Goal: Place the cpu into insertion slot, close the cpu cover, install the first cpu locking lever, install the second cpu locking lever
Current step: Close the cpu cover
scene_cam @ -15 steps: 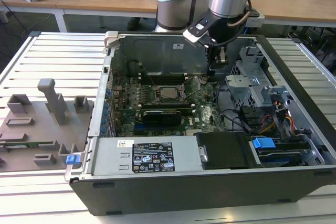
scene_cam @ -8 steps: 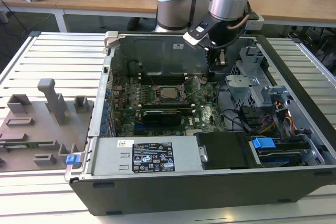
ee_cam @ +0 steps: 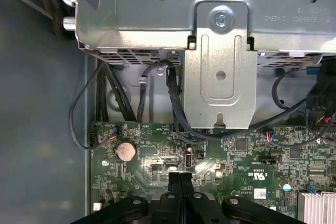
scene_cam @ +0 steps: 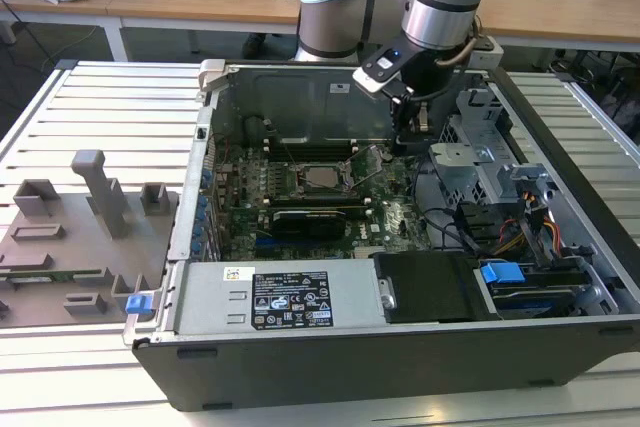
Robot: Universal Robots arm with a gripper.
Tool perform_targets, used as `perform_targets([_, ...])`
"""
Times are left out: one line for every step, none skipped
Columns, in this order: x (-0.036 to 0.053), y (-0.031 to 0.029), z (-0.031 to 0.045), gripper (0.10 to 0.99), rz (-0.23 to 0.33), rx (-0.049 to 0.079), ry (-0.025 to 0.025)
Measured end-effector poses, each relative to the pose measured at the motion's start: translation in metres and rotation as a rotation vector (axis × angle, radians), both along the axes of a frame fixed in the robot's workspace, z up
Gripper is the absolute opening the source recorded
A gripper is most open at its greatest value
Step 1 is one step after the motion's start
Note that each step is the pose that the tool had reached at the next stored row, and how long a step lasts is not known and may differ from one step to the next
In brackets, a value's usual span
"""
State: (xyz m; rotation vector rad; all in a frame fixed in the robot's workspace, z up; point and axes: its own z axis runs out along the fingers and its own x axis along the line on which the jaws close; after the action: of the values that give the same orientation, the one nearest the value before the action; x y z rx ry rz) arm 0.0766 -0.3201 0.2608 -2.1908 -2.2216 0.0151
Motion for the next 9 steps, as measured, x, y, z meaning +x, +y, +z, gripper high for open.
perform_targets([0.0000, 0.0000, -0.0010, 0.106, 0.000, 0.000, 0.0000])
perform_targets([0.0000, 0.0000, -0.0021, 0.106, 0.000, 0.000, 0.0000])
perform_targets([0.0000, 0.0000, -0.0046, 0.106, 0.000, 0.000, 0.0000])
perform_targets([0.0000, 0.0000, -0.0070, 0.106, 0.000, 0.000, 0.0000])
perform_targets([0.0000, 0.0000, -0.0099, 0.106, 0.000, 0.000, 0.0001])
perform_targets([0.0000, 0.0000, -0.0120, 0.106, 0.000, 0.000, 0.0001])
perform_targets([0.0000, 0.0000, -0.0139, 0.106, 0.000, 0.000, 0.0001])
perform_targets([0.0000, 0.0000, -0.0154, 0.106, 0.000, 0.000, 0.0001])
perform_targets([0.0000, 0.0000, -0.0164, 0.106, 0.000, 0.000, 0.0001])
